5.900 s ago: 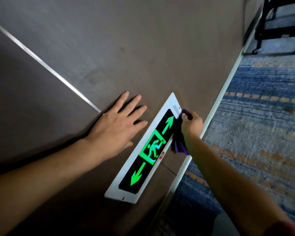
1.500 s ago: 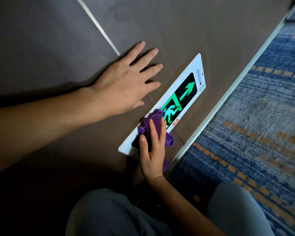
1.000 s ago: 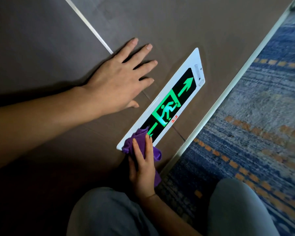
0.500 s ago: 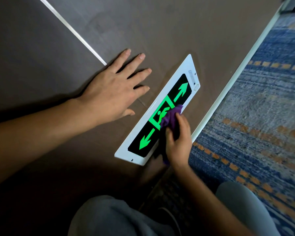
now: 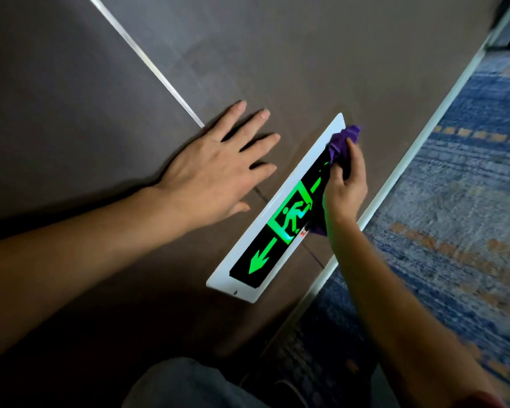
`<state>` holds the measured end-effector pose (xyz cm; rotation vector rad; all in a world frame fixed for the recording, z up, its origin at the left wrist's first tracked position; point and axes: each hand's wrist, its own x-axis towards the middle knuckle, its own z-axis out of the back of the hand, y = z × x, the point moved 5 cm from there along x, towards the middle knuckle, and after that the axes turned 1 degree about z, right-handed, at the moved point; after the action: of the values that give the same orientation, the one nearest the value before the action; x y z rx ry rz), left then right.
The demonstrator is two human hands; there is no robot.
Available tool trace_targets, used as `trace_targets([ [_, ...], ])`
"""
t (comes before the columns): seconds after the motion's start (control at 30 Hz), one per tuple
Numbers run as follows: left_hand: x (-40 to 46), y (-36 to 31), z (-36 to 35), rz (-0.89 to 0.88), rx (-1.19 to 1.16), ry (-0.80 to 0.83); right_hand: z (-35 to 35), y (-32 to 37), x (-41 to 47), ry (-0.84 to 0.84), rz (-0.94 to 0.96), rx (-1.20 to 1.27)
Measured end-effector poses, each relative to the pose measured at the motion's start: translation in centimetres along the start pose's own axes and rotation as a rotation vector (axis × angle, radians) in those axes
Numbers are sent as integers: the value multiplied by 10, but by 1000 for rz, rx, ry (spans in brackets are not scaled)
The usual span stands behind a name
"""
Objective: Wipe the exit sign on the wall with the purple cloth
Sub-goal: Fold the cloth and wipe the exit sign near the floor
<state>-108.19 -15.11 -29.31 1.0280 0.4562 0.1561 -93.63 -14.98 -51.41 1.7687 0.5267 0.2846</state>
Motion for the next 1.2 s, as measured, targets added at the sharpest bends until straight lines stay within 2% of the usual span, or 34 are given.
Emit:
trace_targets([
  [0.13,2,0,0,39,-17,-18,-8,7,-55,71,166,15],
  [0.37,0,1,3,27,-62,-5,-16,-19,-186,210,171,-44],
  [0.63,0,0,6,57,-92,-3,3,-47,-276,544,313,-204],
  [0.73,0,-1,7,61,-135,2,18,-52,-274,597,347,-245],
  [0.93,-15,-14,9,186,-407,-96,51,-45,-211,503,189,-266],
  [1.03,-31,-30,6,305,-567,-201,60,-23,-174,454,175,-246],
  [1.2,-38,-53,9,435,-778,-242,71,31,-130,388,206,-134],
])
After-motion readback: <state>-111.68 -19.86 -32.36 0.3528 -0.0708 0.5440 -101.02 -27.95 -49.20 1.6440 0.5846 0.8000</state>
